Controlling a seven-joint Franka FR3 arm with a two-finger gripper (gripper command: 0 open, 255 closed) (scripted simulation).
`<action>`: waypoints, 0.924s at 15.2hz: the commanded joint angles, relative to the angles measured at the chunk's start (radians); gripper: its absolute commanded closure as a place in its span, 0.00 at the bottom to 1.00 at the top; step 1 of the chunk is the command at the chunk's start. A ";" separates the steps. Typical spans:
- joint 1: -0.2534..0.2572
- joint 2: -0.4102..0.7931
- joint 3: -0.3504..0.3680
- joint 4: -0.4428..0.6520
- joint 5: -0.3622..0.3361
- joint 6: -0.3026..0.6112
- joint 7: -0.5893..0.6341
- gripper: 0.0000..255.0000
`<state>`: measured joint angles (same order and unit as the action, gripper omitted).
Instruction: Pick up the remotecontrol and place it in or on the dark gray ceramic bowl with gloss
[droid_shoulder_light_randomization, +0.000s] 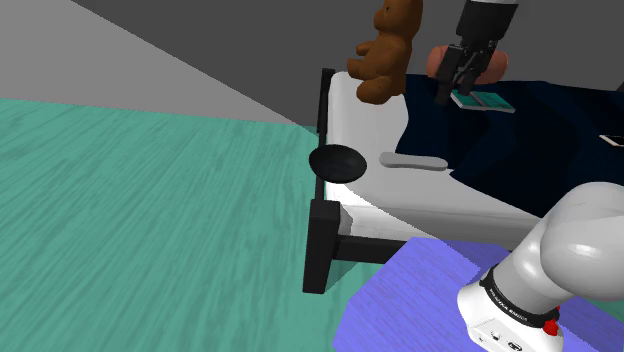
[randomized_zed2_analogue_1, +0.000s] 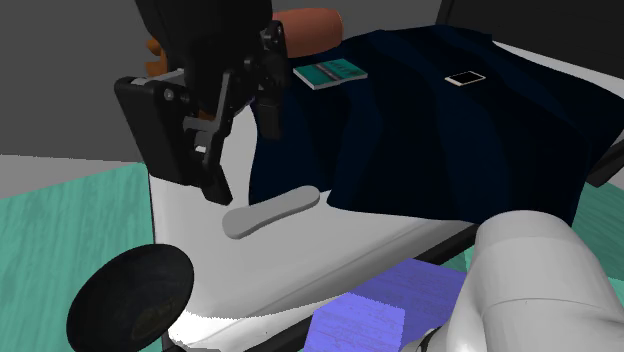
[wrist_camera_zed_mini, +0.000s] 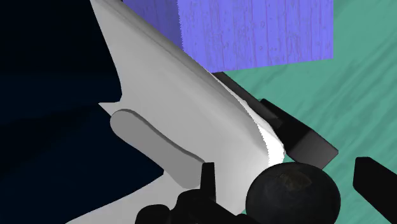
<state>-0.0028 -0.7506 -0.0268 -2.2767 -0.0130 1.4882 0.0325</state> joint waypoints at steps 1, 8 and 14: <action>0.000 0.000 0.000 0.000 0.000 0.000 0.000 0.00; 0.030 -0.010 -0.152 -0.187 -0.105 0.194 -0.310 0.00; 0.057 0.071 -0.299 -0.278 -0.191 0.387 -0.572 0.00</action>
<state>0.0469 -0.7072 -0.2976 -2.5463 -0.1900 1.8333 -0.4895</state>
